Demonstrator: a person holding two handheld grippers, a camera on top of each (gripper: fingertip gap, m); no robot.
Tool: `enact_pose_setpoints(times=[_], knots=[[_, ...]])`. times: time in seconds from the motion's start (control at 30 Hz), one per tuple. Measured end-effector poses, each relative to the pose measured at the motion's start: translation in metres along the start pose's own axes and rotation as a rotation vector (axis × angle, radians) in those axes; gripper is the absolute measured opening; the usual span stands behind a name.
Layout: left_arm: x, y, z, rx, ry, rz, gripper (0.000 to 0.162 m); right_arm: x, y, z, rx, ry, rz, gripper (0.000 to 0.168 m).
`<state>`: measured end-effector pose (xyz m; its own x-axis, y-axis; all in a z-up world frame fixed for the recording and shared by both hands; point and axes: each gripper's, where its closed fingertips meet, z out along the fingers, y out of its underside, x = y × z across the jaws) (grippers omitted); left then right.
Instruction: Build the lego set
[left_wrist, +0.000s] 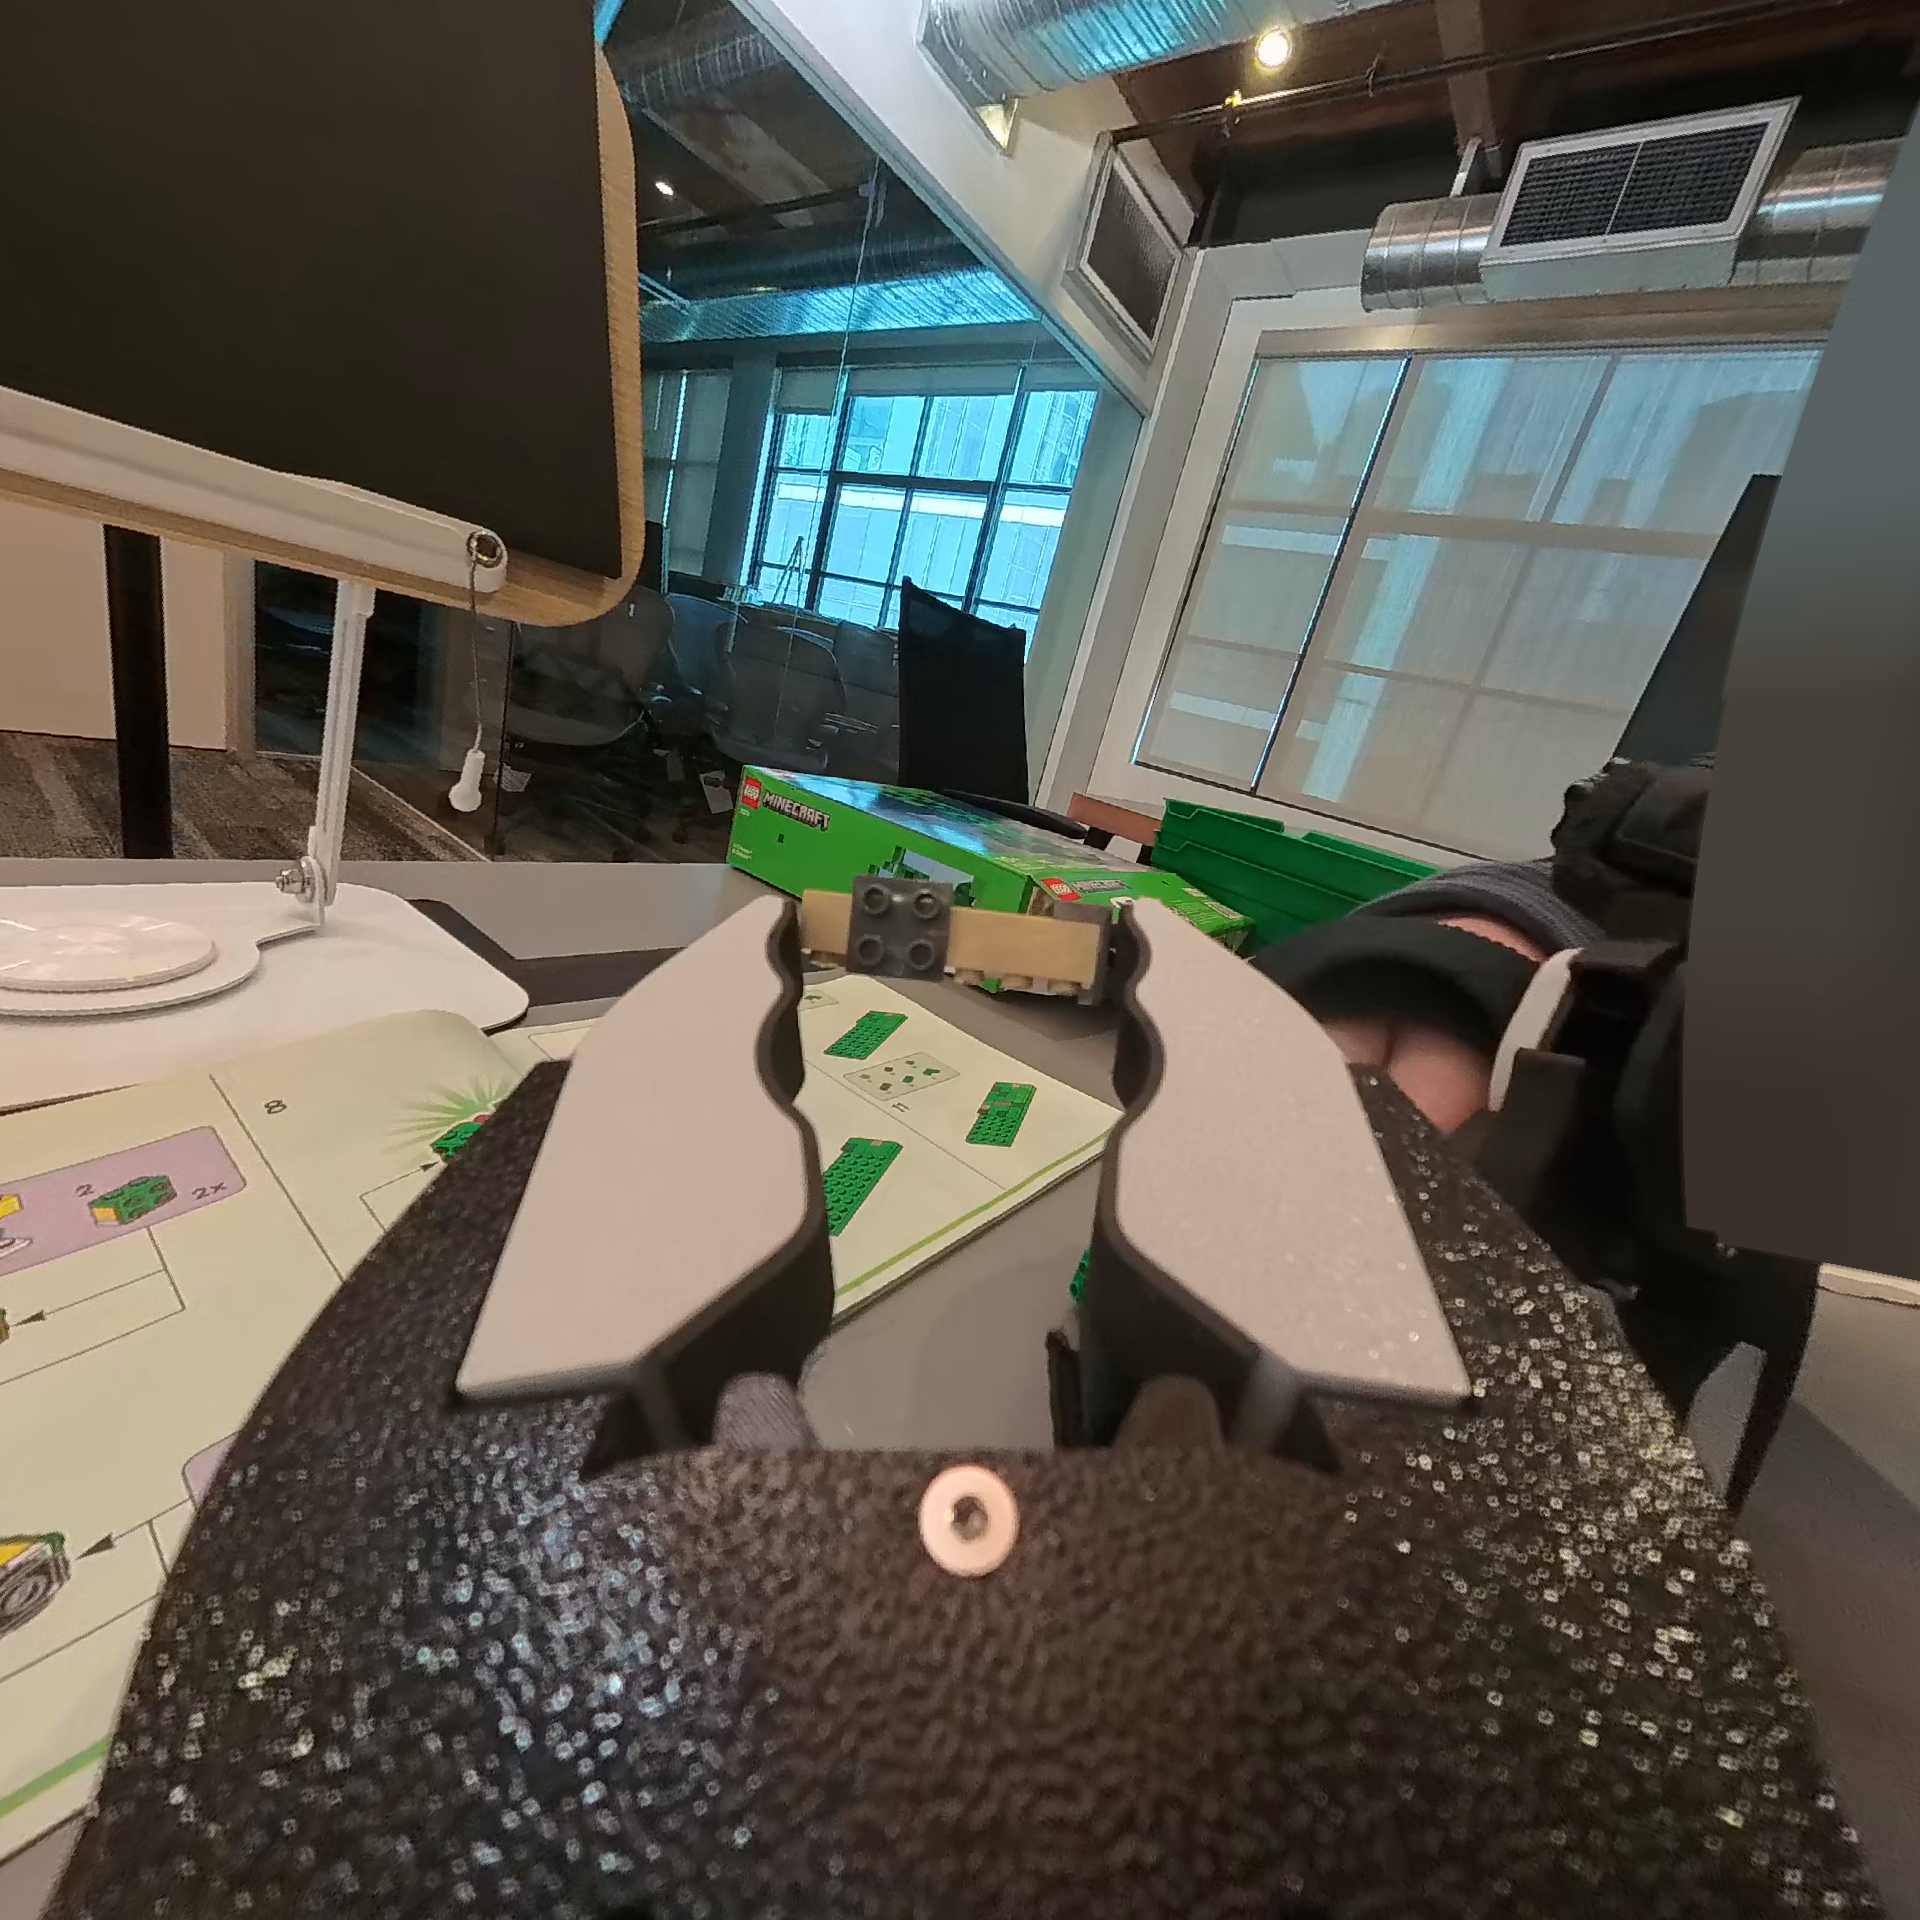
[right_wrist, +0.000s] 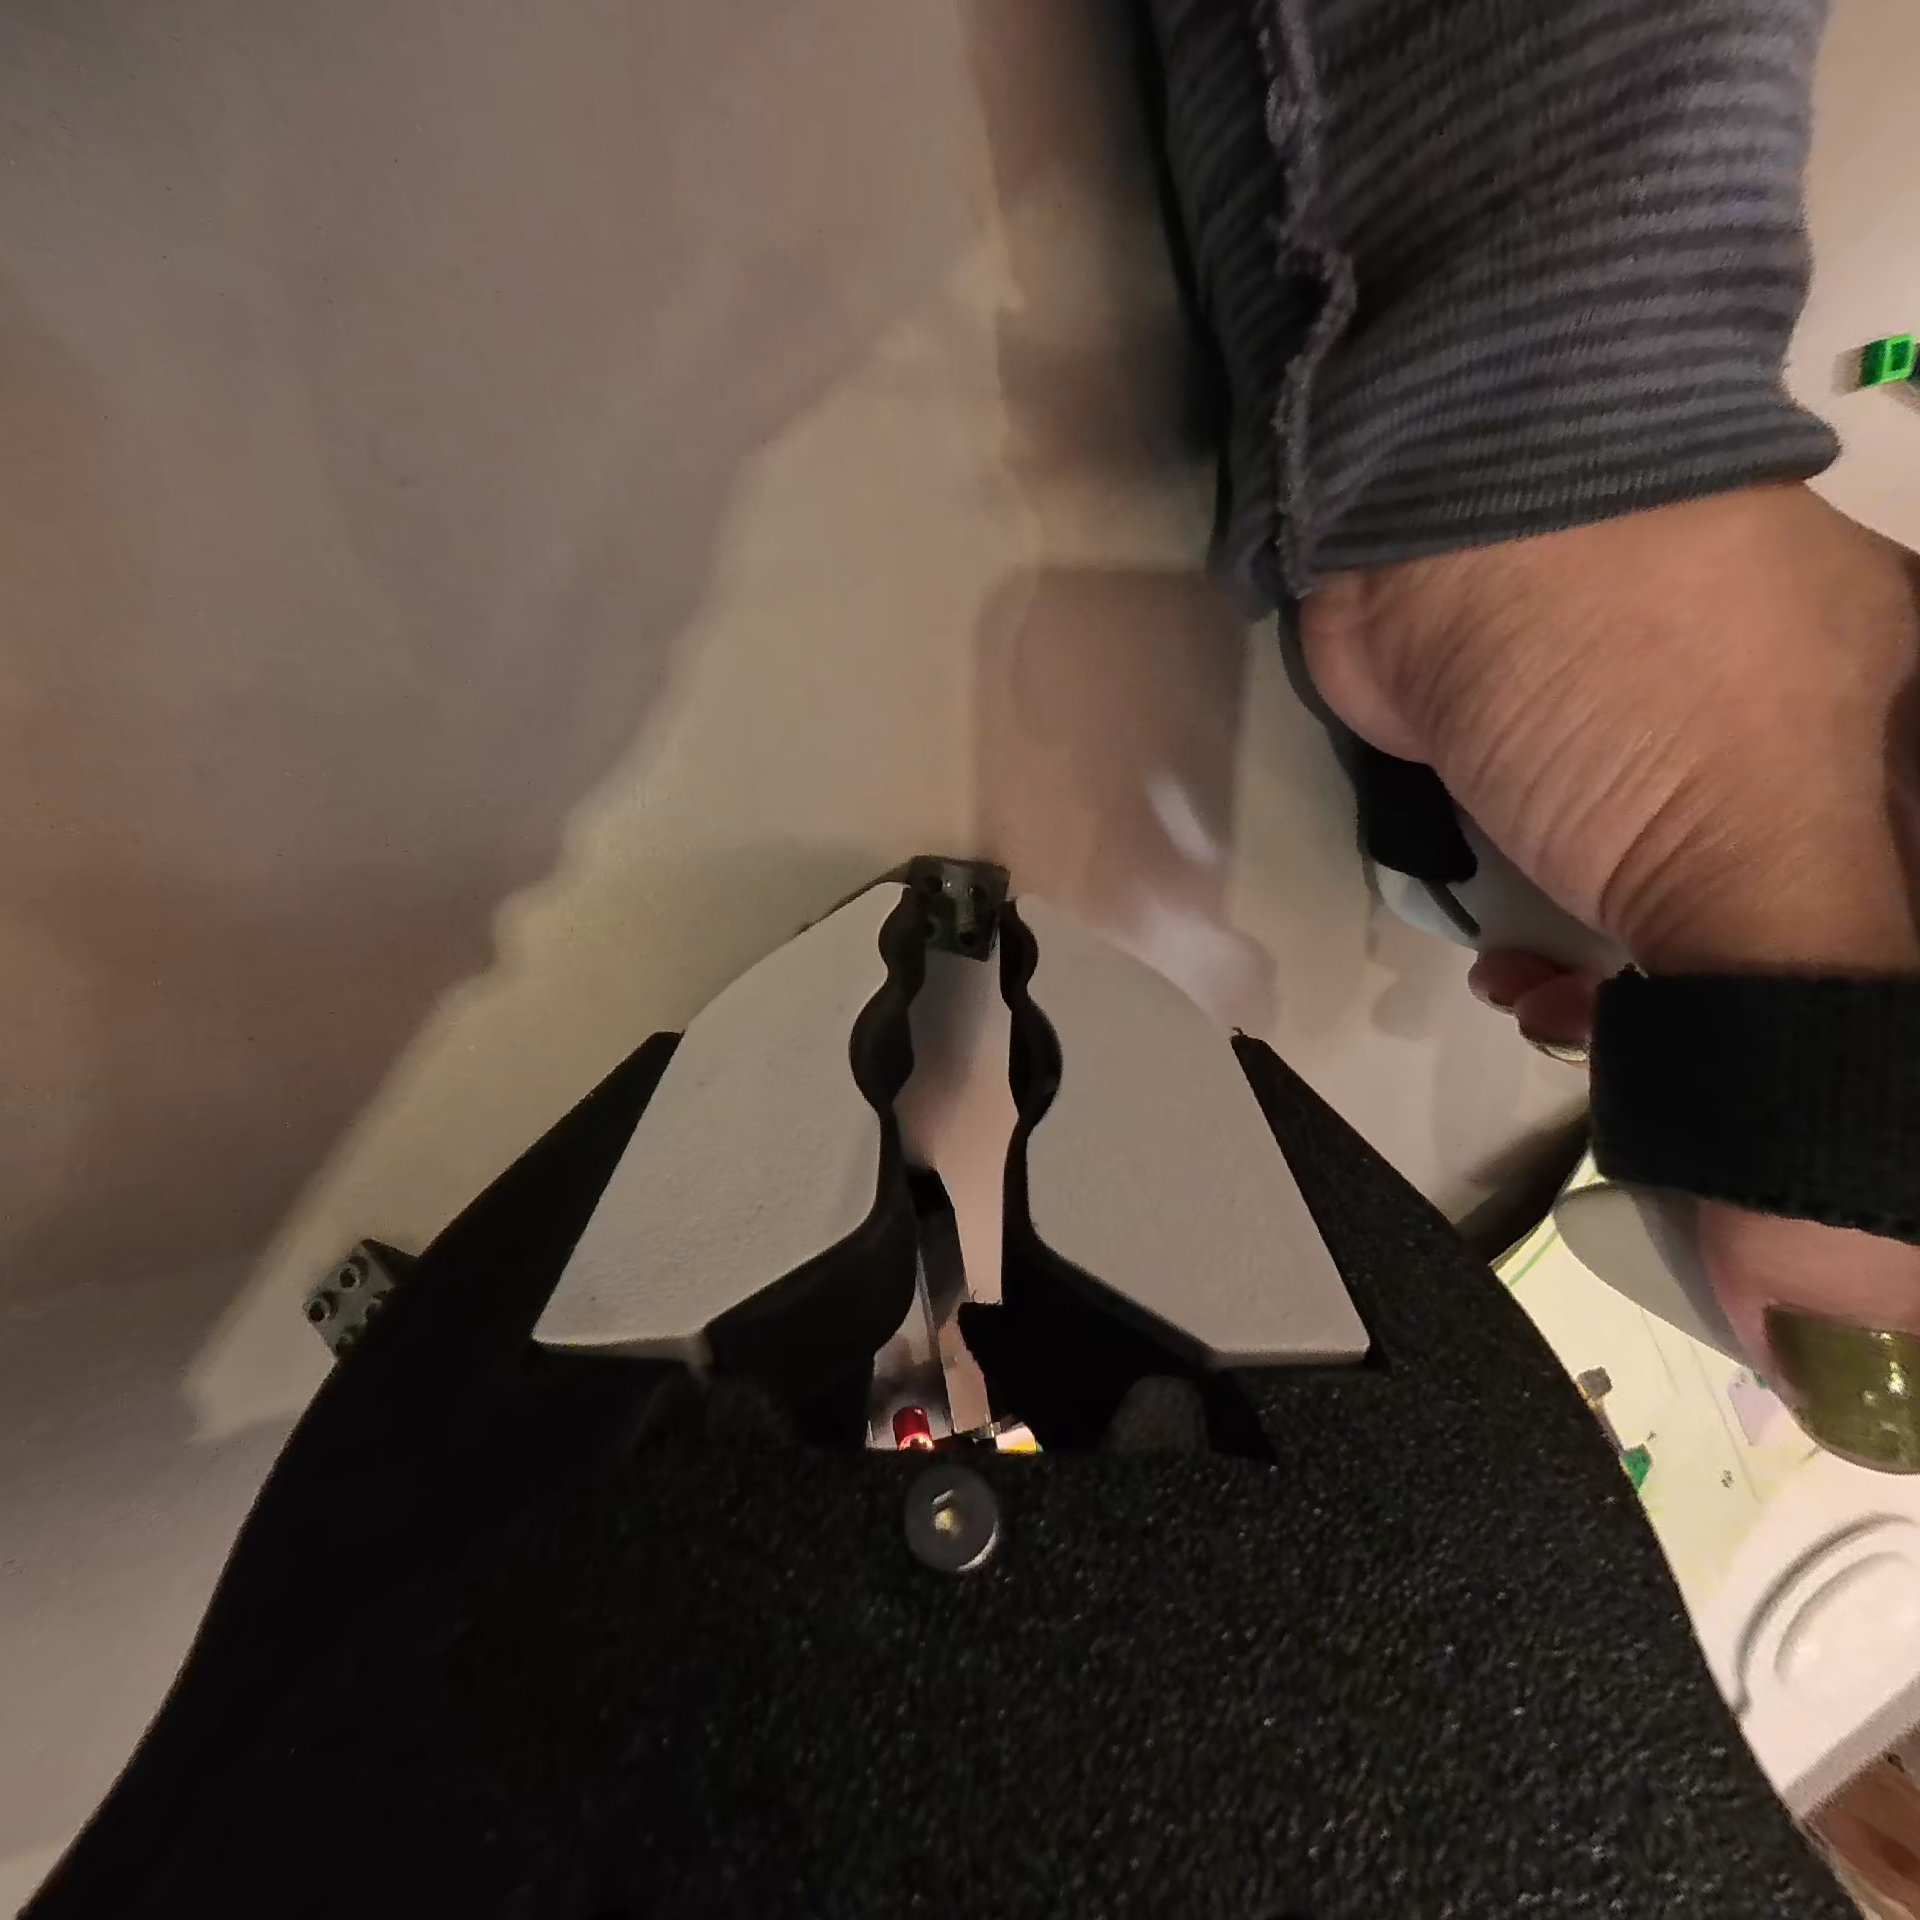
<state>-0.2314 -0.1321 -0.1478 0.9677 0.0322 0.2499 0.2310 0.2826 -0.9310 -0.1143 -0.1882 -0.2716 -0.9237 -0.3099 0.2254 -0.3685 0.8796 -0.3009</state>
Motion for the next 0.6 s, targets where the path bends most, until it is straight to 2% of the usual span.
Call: enact_pose_setpoints(times=[0.2, 0.37, 0.6], knots=[[0.000, 0.000, 0.000, 0.000, 0.001, -0.001, 0.057, -0.001, 0.000, 0.002, -0.006, -0.004, 0.018, 0.012], [0.000, 0.000, 0.000, -0.001, 0.003, -0.004, 0.057, 0.004, -0.001, 0.004, -0.004, 0.019, 0.123, 0.012], [0.001, 0.000, 0.000, -0.003, 0.006, -0.005, 0.057, 0.010, -0.004, 0.005, -0.013, 0.148, 0.216, 0.011]])
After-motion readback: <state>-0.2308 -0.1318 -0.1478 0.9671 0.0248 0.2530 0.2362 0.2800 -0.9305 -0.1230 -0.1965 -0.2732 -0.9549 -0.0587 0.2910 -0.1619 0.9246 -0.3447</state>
